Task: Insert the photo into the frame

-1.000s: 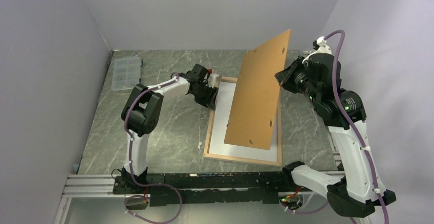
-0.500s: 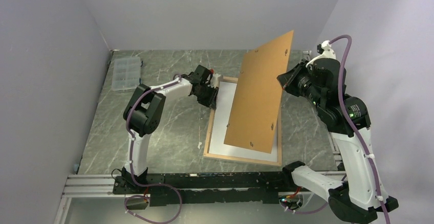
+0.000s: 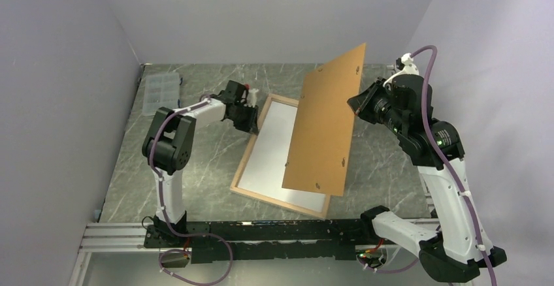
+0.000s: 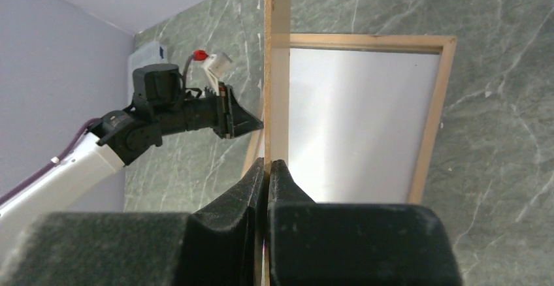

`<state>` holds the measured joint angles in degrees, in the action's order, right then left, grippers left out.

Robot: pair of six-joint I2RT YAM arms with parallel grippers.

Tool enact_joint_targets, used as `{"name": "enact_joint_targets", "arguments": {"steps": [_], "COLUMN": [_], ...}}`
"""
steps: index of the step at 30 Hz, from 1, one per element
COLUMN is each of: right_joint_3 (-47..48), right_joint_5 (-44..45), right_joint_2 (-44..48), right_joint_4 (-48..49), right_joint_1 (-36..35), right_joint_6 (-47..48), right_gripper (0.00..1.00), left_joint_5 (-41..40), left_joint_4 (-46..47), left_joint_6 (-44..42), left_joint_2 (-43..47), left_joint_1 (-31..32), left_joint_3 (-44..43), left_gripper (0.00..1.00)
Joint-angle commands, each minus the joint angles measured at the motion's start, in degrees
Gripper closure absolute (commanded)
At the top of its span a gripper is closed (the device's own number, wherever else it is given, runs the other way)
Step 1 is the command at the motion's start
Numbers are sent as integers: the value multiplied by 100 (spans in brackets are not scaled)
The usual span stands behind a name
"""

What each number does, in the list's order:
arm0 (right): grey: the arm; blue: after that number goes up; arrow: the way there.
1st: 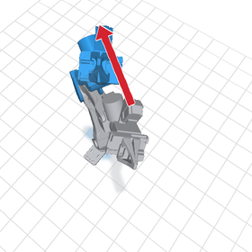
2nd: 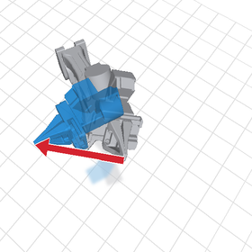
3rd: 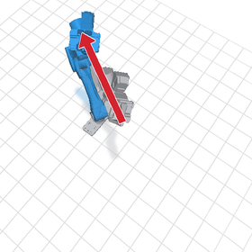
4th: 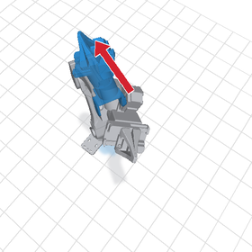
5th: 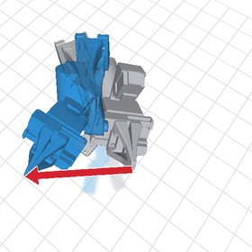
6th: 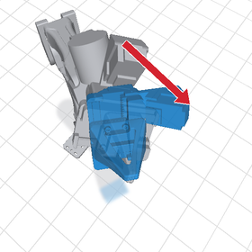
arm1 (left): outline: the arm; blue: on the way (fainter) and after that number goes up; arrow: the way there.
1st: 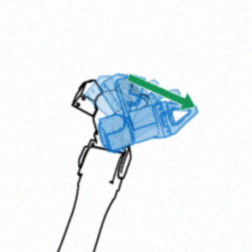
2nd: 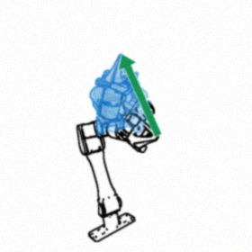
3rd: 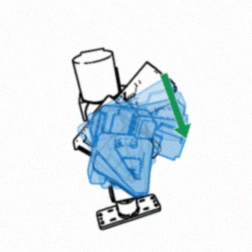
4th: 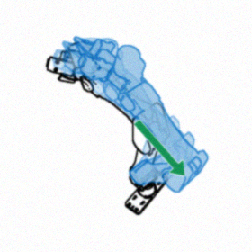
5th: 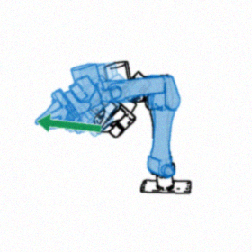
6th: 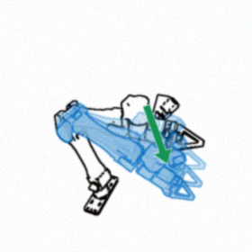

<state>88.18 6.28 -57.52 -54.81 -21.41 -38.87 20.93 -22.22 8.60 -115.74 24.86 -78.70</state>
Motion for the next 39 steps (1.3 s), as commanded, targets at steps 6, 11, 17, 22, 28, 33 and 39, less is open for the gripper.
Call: {"name": "enact_joint_targets", "arguments": {"steps": [6,11,17,22,28,33,39], "right_joint_3": [-162,-319,-532,-669,-763,-784,-808], "right_joint_5": [-592,-943,-1519,-2064,-2645,-3185,-3696], "right_joint_2": [-87,-231,-597,-927,-1270,-1641,-2186], "right_joint_4": [1228,1607,2115,2586,3007,3360,3812], "right_joint_1": [32,27,33,63,84,116,136], "right_joint_6": [-284,-385,-478,-618,-729,-906,-1061], "right_gripper": [100,100,100,100,100,100,100], "left_joint_5": [-198,-53,628,1139,1438,1614,1472], "left_joint_4": [-154,-211,-354,-486,-952,-1555,-2321], "left_joint_6": [-32,250,628,492,18,-468,-1242], "left_joint_2": [676,1043,1442,1572,1887,2276,2415], "left_joint_1": [-1425,-2180,-2707,-2714,-2840,-3100,-3562], "left_joint_3": [880,1255,1692,1743,1458,844,213], "left_gripper": [97,97,97,85,40,6,6]}}
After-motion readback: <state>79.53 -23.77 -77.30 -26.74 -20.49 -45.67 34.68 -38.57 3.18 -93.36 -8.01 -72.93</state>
